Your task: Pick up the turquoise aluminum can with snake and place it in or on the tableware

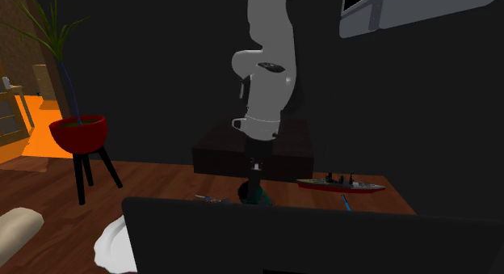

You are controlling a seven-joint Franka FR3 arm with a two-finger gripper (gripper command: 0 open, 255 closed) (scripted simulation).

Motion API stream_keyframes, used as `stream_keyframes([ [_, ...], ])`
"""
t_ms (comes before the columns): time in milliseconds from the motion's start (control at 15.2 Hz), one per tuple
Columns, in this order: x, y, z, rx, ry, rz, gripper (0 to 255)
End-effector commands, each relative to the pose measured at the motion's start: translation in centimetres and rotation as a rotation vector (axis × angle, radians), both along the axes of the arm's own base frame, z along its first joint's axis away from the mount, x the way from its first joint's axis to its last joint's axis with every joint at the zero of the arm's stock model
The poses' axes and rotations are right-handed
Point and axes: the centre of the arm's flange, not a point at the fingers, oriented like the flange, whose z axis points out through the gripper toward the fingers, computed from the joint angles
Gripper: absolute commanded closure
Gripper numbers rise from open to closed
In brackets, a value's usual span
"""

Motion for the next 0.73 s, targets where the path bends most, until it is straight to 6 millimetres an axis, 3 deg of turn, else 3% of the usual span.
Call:
stream_keyframes([
  [0, 0.9, -2.8, 0.3, 0.001, -0.005, 0.002, 255],
  [660, 5.6, -15.2, 0.5, 0.001, -0.005, 0.002, 255],
])
